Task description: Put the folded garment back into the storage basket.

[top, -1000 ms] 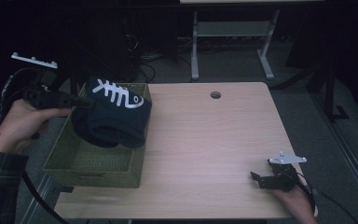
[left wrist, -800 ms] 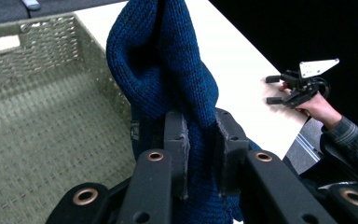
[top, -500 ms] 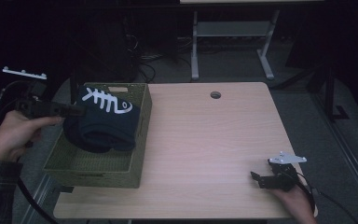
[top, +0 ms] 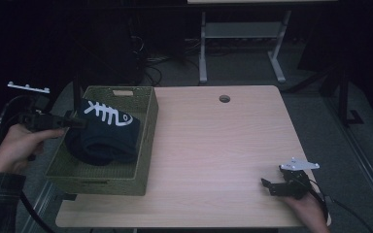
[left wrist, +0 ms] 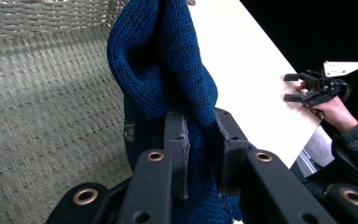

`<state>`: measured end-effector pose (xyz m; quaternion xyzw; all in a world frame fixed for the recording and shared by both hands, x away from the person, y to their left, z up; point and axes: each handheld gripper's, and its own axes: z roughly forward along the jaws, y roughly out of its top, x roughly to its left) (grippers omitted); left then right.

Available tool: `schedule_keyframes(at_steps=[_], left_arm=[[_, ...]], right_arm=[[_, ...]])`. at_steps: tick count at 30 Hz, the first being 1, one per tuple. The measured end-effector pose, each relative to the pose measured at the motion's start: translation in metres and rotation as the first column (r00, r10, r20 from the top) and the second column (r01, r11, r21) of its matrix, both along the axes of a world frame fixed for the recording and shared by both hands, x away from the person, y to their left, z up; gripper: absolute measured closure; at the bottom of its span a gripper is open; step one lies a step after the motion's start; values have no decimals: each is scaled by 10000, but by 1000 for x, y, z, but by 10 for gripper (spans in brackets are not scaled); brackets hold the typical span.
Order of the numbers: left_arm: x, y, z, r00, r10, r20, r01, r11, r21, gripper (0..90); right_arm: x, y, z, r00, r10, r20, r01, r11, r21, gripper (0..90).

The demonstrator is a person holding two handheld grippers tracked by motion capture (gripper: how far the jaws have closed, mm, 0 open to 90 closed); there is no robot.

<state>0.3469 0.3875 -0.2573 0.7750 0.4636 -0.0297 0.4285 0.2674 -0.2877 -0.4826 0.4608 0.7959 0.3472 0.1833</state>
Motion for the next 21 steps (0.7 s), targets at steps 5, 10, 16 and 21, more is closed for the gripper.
schedule_keyframes(at_steps=[5,10,16,21], left_arm=[[1,-2,-9,9999,-63,-151,61,9999,-110,777],[3,-5,-19,9994,-111,-314,105,9998,-170,777],[7,-9,-35,9977,-197,-645,190,9997,-125,777],[13,-13,-44,9959,-247,-876,253,9997,53,777]], right_arm=[[0,0,0,10000,-5,7,5,10000,-4,119],[0,0,0,10000,-4,6,4,10000,-2,119],[0,0,0,10000,-6,0,6,10000,2,119],[0,0,0,10000,0,-1,0,10000,1,119]])
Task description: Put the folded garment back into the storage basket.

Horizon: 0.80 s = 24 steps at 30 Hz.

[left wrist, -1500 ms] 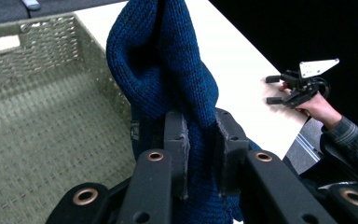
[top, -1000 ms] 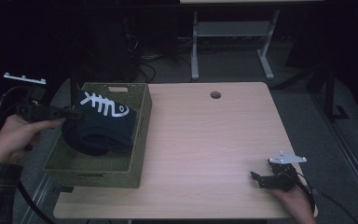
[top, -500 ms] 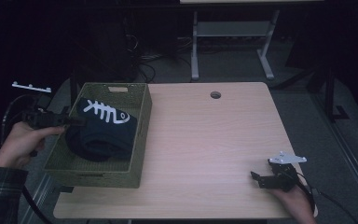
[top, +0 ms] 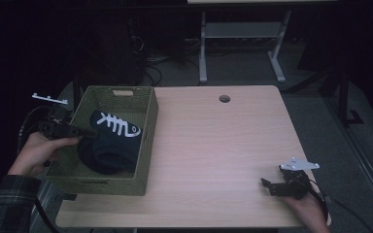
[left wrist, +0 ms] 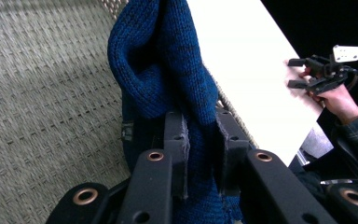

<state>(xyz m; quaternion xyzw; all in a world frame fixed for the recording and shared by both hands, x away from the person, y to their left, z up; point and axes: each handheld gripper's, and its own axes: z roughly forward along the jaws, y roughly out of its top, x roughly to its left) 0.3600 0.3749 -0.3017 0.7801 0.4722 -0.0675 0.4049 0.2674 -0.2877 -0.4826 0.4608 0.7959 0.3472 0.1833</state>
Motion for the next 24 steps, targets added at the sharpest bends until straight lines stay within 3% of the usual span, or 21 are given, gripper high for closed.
schedule_keyframes(at_steps=[3,7,10,13,17,18,20,22,24], left_arm=[[4,-2,-5,10000,15,-27,-14,9998,176,777],[11,-4,-13,10000,91,-4,-90,9943,1064,776],[16,-2,-18,9997,263,-12,-258,9883,1503,774],[20,3,-22,9989,461,20,-458,9855,1633,772],[22,9,-26,9965,822,168,-839,9728,2161,767],[23,11,-27,9954,938,217,-963,9646,2454,766],[23,12,-29,9941,1049,277,-1085,9572,2683,758],[24,14,-31,9918,1225,359,-1276,9435,3057,749],[25,16,-34,9903,1331,400,-1389,9355,3248,739]], right_arm=[[0,0,0,10000,-4,4,4,10000,-1,119],[0,0,0,10000,4,-1,-4,10000,5,119],[0,0,0,10000,15,9,-15,10000,-5,119],[0,0,0,10000,14,11,-14,10000,-4,119],[0,0,0,10000,-3,-3,3,10000,3,119],[0,0,0,10000,0,-3,0,10000,4,119],[0,0,0,10000,-1,3,1,10000,0,119],[0,0,0,10000,-2,4,2,10000,1,119],[0,0,0,10000,-2,5,2,10000,1,119]])
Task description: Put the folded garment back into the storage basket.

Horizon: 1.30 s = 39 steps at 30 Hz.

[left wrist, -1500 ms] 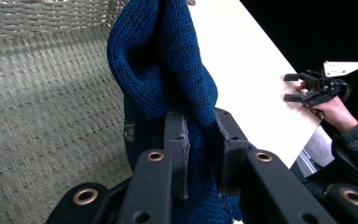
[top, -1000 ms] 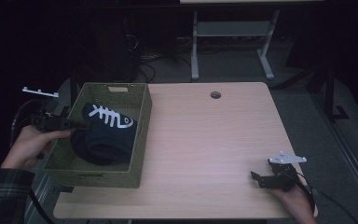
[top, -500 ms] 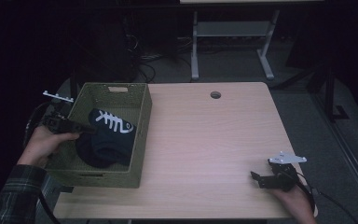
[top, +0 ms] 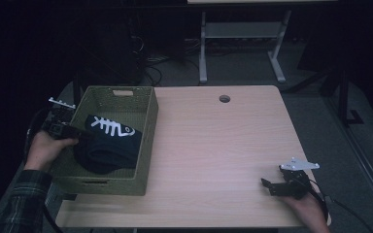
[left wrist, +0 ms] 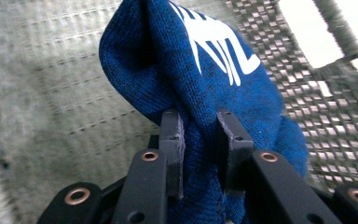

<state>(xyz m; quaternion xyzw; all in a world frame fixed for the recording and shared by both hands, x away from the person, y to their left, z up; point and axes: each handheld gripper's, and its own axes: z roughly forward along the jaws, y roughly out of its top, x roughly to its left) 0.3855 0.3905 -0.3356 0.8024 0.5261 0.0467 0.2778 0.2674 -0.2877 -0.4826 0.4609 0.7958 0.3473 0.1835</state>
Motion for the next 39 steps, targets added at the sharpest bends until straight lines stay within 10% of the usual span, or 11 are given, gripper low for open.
schedule_keyframes(at_steps=[14,39], left_arm=[[2,10,-4,9942,935,533,-995,9873,1241,599],[-4,-9,1,9893,632,1311,-748,9936,852,131]], right_arm=[[0,0,0,10000,1,-4,-1,10000,1,119],[0,0,0,10000,-1,0,1,10000,-2,119]])
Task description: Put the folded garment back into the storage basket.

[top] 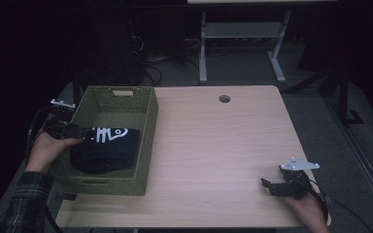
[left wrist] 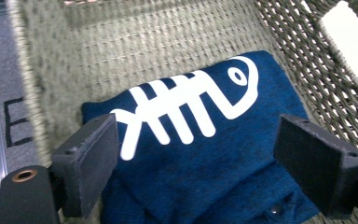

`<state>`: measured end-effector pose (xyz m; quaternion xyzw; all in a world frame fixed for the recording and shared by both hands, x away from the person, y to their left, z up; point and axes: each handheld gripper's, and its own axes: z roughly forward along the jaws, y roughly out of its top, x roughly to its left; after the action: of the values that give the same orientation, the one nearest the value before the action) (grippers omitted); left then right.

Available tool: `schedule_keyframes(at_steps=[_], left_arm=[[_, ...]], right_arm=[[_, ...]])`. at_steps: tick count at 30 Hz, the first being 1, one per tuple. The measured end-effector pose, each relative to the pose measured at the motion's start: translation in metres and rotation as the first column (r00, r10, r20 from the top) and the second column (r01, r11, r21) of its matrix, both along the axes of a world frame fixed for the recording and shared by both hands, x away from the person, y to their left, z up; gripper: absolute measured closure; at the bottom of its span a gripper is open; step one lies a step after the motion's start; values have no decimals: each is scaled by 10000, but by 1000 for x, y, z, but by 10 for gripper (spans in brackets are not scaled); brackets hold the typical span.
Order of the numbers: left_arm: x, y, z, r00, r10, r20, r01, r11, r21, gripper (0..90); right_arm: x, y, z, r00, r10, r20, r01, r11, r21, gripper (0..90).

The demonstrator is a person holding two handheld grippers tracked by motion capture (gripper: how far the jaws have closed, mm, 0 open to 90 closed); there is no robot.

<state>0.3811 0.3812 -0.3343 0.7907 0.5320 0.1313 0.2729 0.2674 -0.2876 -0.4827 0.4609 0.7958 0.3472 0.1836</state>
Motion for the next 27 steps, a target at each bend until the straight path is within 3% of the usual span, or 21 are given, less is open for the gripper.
schedule_keyframes(at_steps=[17,27], left_arm=[[-1,-38,6,9961,-685,564,687,9976,-20,130],[-10,-79,15,9825,-1561,1016,1600,9866,-314,136]], right_arm=[[0,0,0,10000,0,0,0,10000,0,119],[0,0,0,10000,-19,5,19,10000,-2,119]])
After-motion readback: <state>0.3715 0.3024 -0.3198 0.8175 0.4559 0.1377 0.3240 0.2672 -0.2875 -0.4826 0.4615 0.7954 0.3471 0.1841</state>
